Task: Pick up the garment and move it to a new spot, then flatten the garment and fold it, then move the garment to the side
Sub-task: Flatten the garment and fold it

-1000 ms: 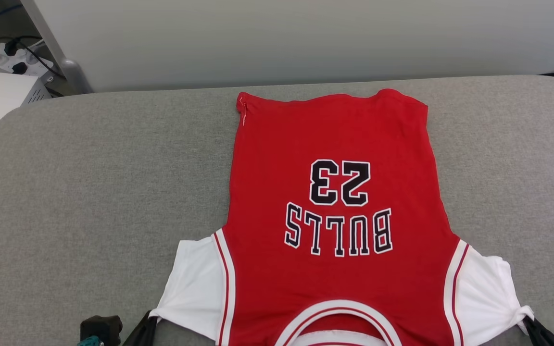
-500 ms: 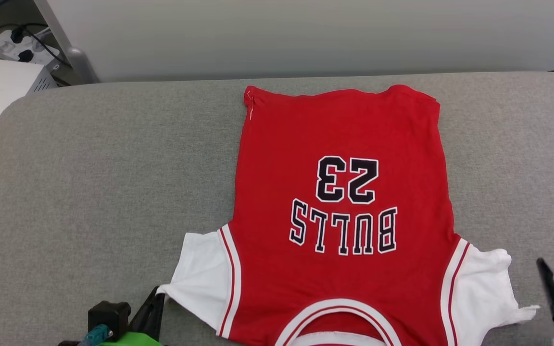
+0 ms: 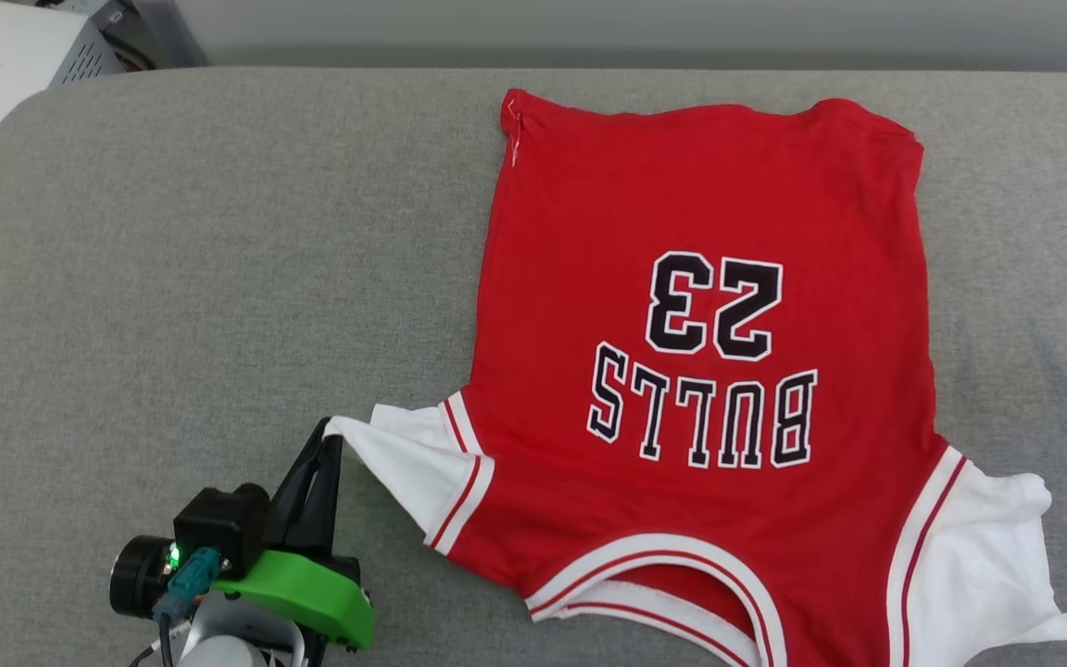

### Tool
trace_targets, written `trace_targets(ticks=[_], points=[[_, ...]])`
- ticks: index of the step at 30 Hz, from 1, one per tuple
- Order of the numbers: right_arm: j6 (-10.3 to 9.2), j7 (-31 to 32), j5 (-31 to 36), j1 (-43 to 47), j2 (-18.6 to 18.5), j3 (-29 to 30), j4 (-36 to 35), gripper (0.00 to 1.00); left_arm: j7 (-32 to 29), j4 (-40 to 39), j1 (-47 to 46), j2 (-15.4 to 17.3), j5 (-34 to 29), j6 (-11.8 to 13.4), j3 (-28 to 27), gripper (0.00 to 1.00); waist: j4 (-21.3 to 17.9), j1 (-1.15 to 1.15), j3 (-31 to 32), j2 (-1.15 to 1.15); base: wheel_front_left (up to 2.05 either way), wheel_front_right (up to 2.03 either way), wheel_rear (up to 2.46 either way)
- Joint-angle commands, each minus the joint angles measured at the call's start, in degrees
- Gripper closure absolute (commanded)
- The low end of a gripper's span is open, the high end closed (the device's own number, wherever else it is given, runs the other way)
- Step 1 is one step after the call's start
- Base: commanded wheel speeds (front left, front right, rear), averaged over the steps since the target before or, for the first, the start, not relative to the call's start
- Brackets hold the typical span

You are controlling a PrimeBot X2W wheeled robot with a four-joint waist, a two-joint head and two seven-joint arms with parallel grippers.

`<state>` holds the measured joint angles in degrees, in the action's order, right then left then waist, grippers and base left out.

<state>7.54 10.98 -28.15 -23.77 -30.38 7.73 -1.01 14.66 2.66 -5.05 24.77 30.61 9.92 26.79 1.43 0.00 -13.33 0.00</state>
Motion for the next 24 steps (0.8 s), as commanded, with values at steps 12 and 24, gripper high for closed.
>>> trace_targets(ticks=[12, 24], points=[[-0.05, 30.43, -4.91, -25.73, -8.09, -14.41, 16.54, 0.00, 0.34, -3.71, -6.31, -3.27, -4.88, -0.30, -1.11, 1.00, 7.93, 0.00, -14.90, 0.00, 0.00, 0.00, 0.00], [-0.05, 39.70, -4.57, -37.15, -7.69, -17.33, 28.60, 0.00, 0.34, -5.71, -10.28, -6.65, -8.23, -2.48, -2.23, 1.00, 11.77, 0.00, -22.73, 0.00, 0.00, 0.00, 0.00]])
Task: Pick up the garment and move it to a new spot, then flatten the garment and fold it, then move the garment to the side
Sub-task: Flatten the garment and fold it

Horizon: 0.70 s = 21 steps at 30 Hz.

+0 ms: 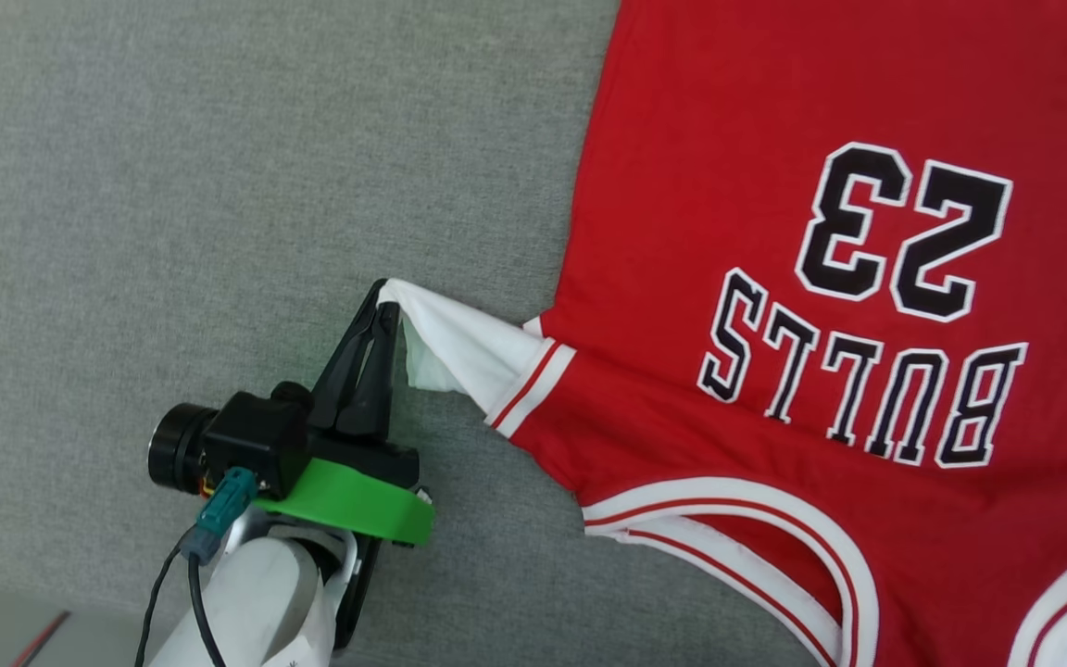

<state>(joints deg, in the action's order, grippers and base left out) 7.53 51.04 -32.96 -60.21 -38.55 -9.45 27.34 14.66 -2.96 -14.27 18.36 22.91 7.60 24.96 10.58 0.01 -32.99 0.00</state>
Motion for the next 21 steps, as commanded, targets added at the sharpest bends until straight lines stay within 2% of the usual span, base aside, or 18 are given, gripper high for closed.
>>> trace_targets(ticks=[1, 5, 10, 11, 12, 21], points=[[-0.04, -0.86, 0.30, -0.97, 0.99, -0.12, 1.03, 0.00, 0.34, -0.01, -1.31, -0.49, -0.71, -0.43, -0.47, 1.00, 2.83, -0.01, -3.50, 0.00, 0.00, 0.00, 0.00], [-0.04, -2.33, 0.84, -0.27, 2.16, -1.38, 4.45, 0.00, 0.34, 0.28, -2.07, -1.68, -1.52, -1.45, -0.90, 1.00, 3.41, -0.01, -4.58, 0.00, 0.00, 0.00, 0.00], [-0.04, -0.61, -0.25, 2.99, 1.65, -4.06, 7.65, 0.00, 0.34, 1.04, -1.76, -2.80, -2.50, -2.26, -1.59, 1.00, 3.33, -0.01, -4.39, 0.00, 0.00, 0.00, 0.00], [-0.04, -0.87, -0.59, 3.31, 1.38, -4.44, 7.68, 0.75, 0.34, 1.24, -1.66, -2.96, -2.68, -2.44, -1.76, 1.00, 3.22, -0.01, -4.14, 0.00, 0.00, 0.00, 0.00], [-0.04, -1.53, -0.72, 3.46, 0.98, -4.75, 7.63, 1.00, 0.34, 1.41, -1.57, -3.11, -2.84, -2.60, -1.96, 1.00, 3.05, -0.01, -3.70, 0.00, 0.00, 0.00, 0.00], [-0.04, -9.47, -2.87, 2.71, -1.18, -7.06, 5.90, 1.00, 0.34, 3.23, 1.35, -3.25, -3.67, -3.32, -3.60, 1.00, 0.37, -0.01, 3.32, 0.00, 0.00, 0.00, 0.00]])
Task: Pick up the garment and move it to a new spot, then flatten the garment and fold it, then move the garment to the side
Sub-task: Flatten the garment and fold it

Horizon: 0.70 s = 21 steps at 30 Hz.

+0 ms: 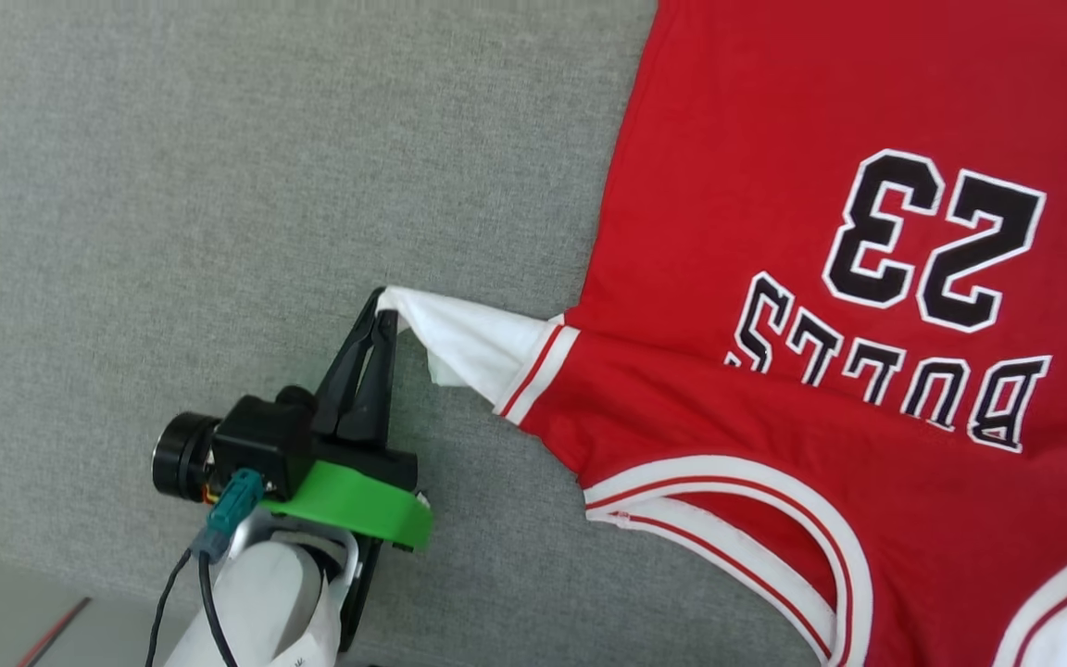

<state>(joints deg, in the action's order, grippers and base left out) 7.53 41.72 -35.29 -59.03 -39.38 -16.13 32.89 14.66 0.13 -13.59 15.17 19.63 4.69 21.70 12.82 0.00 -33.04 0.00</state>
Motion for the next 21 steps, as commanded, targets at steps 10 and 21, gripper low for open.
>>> trace_targets(ticks=[10, 21], points=[[-0.04, -7.90, -9.51, 13.18, -8.62, -6.97, -10.74, 1.00, 0.34, 2.44, 6.74, 0.84, 0.26, -0.12, -1.46, 1.00, -5.24, 0.00, 13.91, 0.00, 0.00, 0.00, 0.00], [-0.04, -15.77, -15.62, 39.71, -14.97, 0.34, -22.68, 1.00, 0.34, 3.18, 12.36, 2.07, 1.61, 0.80, -2.69, 1.00, -8.22, 0.00, 20.43, 0.00, 0.00, 0.00, 0.00]])
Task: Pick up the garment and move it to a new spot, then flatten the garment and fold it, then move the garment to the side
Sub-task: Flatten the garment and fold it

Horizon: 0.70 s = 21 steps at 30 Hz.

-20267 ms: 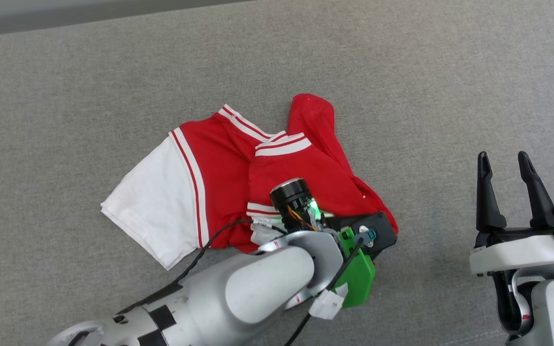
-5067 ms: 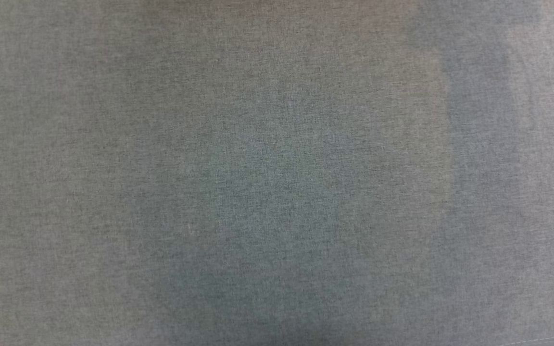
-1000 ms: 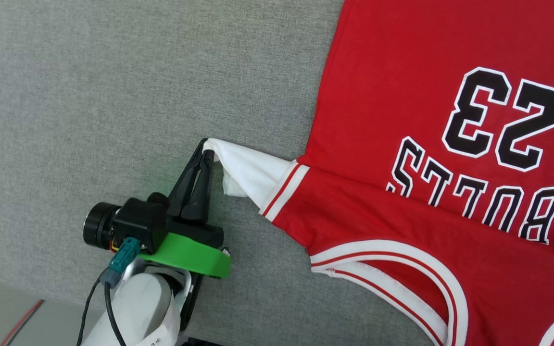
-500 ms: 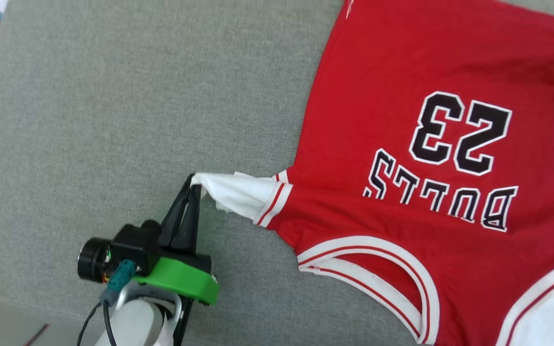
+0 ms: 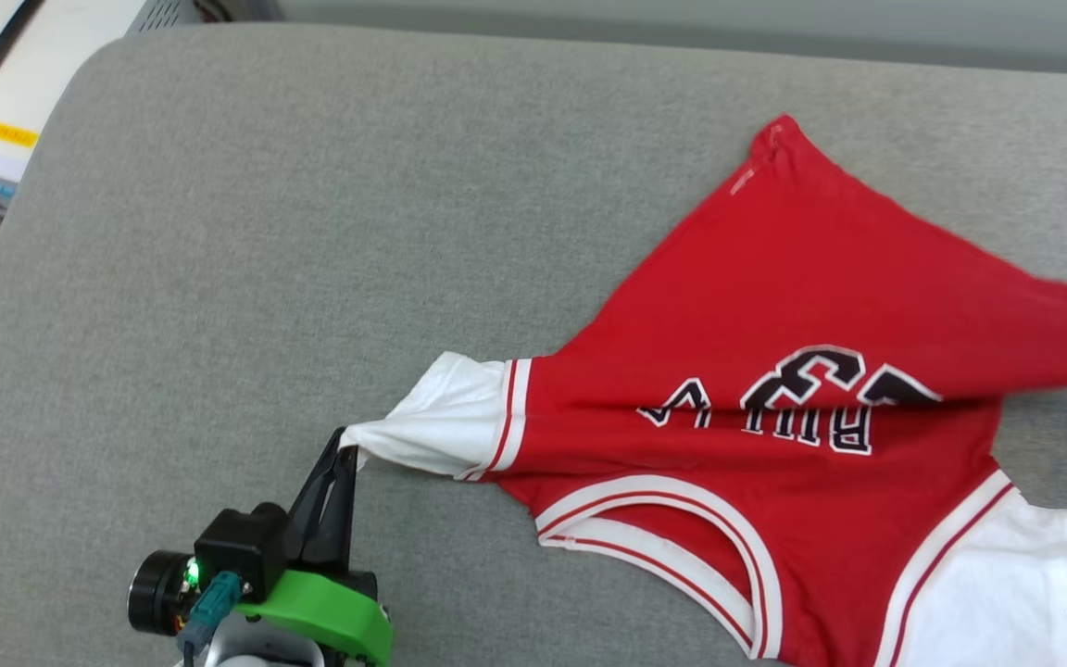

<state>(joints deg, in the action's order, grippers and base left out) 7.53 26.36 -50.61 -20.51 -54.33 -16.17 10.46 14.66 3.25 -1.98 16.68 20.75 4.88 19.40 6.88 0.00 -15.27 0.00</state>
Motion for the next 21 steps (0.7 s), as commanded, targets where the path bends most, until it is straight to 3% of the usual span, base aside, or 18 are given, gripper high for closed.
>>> trace_targets(ticks=[1, 8, 9, 10, 18, 20, 21], points=[[-0.04, -0.98, -0.56, 4.34, 0.16, 1.96, -0.95, 1.00, 0.34, -0.02, 1.21, 0.67, 0.54, 0.74, -0.54, 1.00, -2.60, 0.00, 3.02, 0.00, 0.00, 0.00, 0.00], [-0.04, -0.58, -2.20, 23.77, 4.64, 13.61, -3.26, 1.00, 0.34, -0.31, 3.18, 0.97, 0.92, 1.25, -1.02, 1.00, -3.96, 0.00, 4.44, 0.00, 0.00, 0.00, 0.00], [-0.04, -0.01, -2.19, 26.68, 5.77, 15.09, -3.56, 1.00, 0.34, -0.29, 3.24, 1.00, 0.92, 1.26, -1.00, 1.00, -4.03, 0.00, 4.49, 0.00, 0.00, 0.00, 0.00], [-0.04, 1.27, -2.10, 33.03, 9.62, 18.10, -4.17, 1.00, 0.34, -0.28, 3.21, 0.98, 0.92, 1.24, -0.94, 1.00, -4.18, 0.00, 4.59, 0.00, 0.00, 0.00, 0.00], [-0.04, 3.78, 0.78, 40.53, 19.01, 20.93, -5.45, 1.00, 0.34, -0.32, 2.99, 0.92, 0.94, 1.12, -1.02, 1.00, -4.39, 0.00, 4.37, 0.00, 0.00, 0.00, 0.00], [-0.04, 3.14, 2.38, 39.76, 20.25, 22.01, -6.03, 0.43, 0.34, -0.29, 2.94, 0.84, 0.86, 1.18, -0.94, 1.00, -4.50, 0.00, 4.44, 0.00, 0.00, 0.00, 0.00], [-0.04, 2.75, 3.15, 39.10, 20.67, 22.57, -6.74, 0.00, 0.34, -0.33, 2.97, 0.82, 0.83, 1.23, -0.93, 1.00, -4.60, 0.00, 4.51, 0.00, 0.00, 0.00, 0.00]])
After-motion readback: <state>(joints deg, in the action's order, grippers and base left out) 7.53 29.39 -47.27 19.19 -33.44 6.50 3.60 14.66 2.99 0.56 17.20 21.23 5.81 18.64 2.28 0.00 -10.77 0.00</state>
